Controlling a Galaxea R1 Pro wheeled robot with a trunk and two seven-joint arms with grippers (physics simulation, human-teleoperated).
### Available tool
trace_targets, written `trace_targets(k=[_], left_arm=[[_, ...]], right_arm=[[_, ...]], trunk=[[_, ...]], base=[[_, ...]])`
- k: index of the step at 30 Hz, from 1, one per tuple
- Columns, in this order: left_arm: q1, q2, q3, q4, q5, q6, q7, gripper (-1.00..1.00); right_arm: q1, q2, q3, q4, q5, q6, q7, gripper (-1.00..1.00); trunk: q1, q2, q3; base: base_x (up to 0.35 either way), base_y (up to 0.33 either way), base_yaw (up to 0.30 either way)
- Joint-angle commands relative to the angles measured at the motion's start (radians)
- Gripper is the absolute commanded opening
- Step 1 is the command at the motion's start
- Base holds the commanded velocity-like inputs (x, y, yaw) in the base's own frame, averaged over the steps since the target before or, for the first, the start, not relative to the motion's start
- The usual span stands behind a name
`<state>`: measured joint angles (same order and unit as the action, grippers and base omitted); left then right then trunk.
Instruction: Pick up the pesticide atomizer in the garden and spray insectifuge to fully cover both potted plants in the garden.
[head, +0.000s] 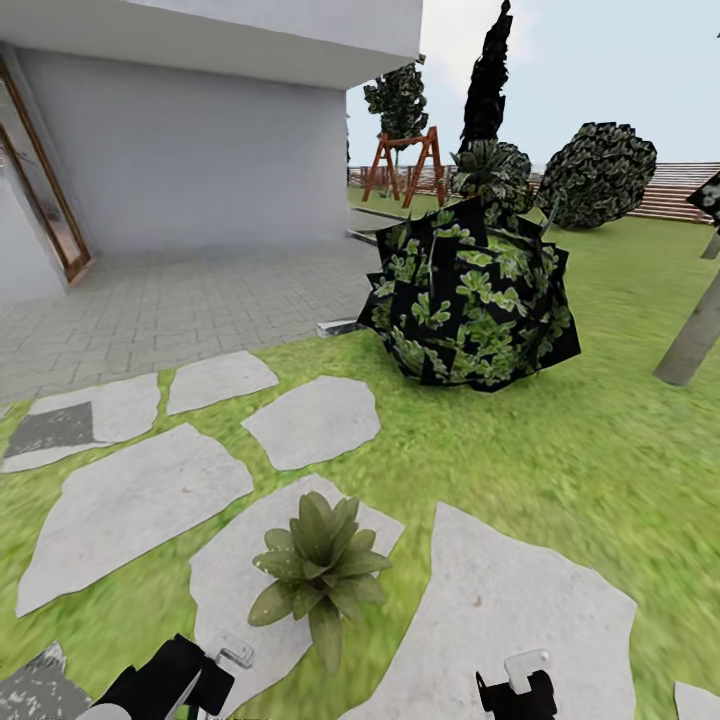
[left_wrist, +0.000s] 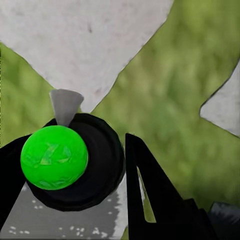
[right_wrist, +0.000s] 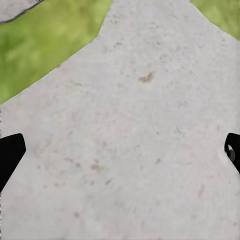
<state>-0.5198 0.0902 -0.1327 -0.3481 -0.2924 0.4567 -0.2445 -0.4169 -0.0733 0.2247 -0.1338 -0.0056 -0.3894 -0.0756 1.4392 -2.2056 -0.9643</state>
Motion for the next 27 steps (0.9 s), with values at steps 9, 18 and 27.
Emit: trace_targets(k=[9,18,27], left_arm=[[0.0,0.0,-0.002,-0.002,-0.011,0.003,-0.008,-1.0],[0.0,-0.001,-0.002,-0.002,-0.011,0.003,-0.008,-1.0],[0.0,-0.001,-0.003,-0.003,-0.01,0.003,-0.007,-1.0]], right_arm=[[0.0,0.0,0.009,0.0,0.0,-0.002,-0.007,1.0],[0.0,0.0,0.009,0.0,0.0,-0.002,-0.007,1.0],[0.0,0.0,0.009,0.0,0.0,-0.002,-0.007,1.0]], trunk=[[0.0,0.0,-0.001],[0.0,0.0,-0.001],[0.0,0.0,-0.001]], base=[[0.001,-0.085,0.234],[0.0,-0.271,0.016],[0.0,-0.268,0.238]])
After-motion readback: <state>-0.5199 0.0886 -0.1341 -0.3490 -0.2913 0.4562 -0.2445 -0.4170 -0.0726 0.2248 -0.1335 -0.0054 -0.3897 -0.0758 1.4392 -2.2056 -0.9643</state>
